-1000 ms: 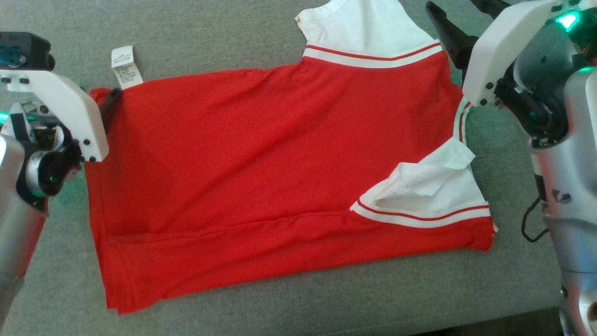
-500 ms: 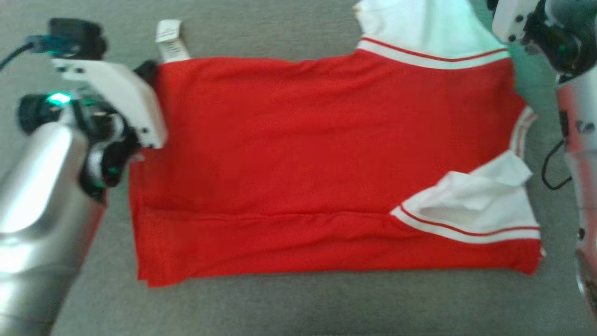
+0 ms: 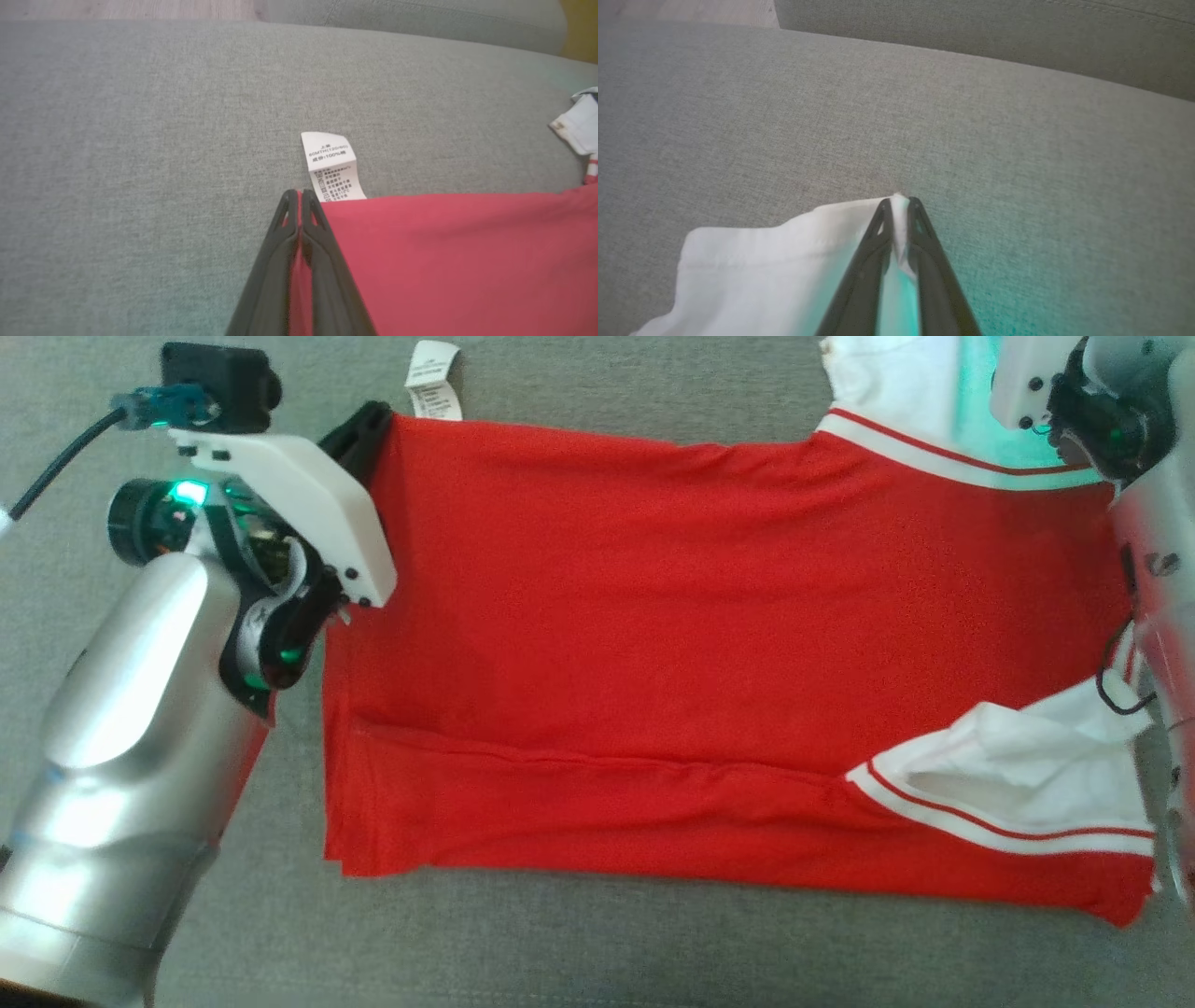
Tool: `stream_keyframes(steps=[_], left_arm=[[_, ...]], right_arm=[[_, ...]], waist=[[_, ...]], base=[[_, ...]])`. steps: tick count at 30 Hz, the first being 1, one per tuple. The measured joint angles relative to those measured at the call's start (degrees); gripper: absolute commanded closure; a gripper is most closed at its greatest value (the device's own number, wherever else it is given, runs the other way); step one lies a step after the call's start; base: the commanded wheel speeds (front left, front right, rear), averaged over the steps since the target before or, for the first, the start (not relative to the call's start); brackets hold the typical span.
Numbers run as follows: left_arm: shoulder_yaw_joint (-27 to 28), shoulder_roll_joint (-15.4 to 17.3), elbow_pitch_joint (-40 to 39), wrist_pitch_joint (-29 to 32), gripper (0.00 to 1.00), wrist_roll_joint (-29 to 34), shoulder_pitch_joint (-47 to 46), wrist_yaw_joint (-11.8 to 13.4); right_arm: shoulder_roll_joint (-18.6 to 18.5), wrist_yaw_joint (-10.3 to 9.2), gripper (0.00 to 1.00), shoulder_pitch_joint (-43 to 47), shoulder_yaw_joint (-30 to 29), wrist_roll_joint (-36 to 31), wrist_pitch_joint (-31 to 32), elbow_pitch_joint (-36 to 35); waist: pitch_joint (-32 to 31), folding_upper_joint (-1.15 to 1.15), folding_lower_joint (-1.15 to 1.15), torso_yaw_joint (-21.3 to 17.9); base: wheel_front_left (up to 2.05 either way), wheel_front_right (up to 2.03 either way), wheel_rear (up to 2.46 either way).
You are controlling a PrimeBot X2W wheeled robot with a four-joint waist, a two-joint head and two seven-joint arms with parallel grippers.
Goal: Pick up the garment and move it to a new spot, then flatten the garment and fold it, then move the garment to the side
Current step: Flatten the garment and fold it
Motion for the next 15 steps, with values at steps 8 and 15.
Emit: stream_keyframes(steps=[8, 15], left_arm=[[2.56, 1.20, 1.07, -4.16, 1.00, -1.00, 0.69, -1.08], [3.58, 3.91, -0.24, -7.35, 1.00, -2.66, 7.97, -3.87]], right_arm=[[-2.70, 0.00, 1.00, 0.18, 2.23, 6.76, -3.66, -2.50], [-7.37, 0.00, 1.00, 6.65, 6.93, 16.40, -1.98, -11.91]], waist=[[-2.48, 0.00, 0.00, -2.86], [-6.76, 0.00, -0.01, -5.41]], base=[[0.00, 0.00, 0.00], [0.00, 0.00, 0.00]])
